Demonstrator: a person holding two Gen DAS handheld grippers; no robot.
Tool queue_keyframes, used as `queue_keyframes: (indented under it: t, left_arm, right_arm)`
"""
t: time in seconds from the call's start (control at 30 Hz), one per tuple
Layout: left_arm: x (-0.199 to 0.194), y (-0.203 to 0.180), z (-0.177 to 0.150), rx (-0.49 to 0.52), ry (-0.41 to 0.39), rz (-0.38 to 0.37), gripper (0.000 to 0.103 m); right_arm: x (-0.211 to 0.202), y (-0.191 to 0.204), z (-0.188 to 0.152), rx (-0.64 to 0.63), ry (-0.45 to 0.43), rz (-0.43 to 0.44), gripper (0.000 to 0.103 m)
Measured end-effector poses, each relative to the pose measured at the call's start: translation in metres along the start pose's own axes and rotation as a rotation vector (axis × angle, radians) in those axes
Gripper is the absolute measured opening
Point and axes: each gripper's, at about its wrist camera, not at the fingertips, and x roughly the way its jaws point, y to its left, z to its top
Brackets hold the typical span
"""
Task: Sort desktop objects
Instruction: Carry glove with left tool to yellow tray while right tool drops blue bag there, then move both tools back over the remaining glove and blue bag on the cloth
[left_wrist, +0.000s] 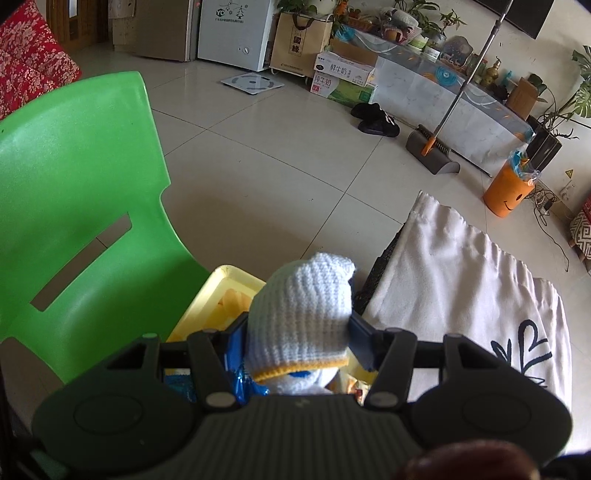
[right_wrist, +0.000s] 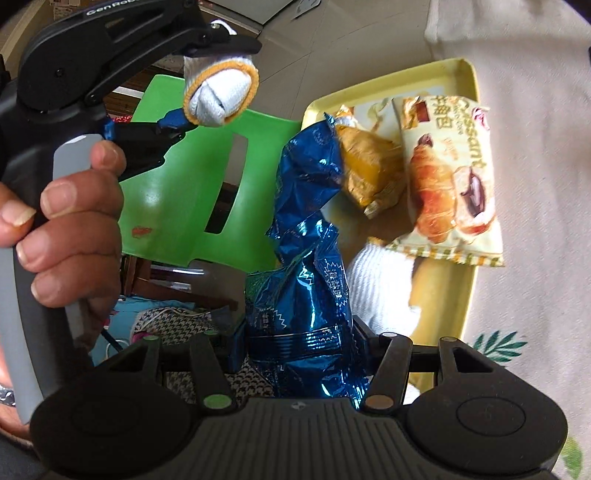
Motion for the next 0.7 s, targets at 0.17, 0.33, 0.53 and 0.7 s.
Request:
queue_keyframes:
  t: [0.17,0.33,0.53,0.7]
  left_arm:
    - [0.011,0.002,-0.003,0.028,0.037,-0.022,0.055]
    - [0.013,0.005,-0.006,0.007,0.046,-0.008,0.07]
    - [0.002,0.001,-0.006,0.004,0.016,-0.005,0.088]
    - [-0.011,-0.006,-0.006,0.015,-0.004,-0.022,0.096]
  right_arm:
    - [0.019,0.003,-0.003,0.029,0.004,0.03,0.065]
    - [0.009,0.001,0.0,0.007,-0.031,-0.04,0.074]
    - [-0.006,0.016,-0.009,-0.197,0.004,-0.212,0.074]
    - [-0.014,0.02,-0.028,-0.364,0.106,-0.27,0.074]
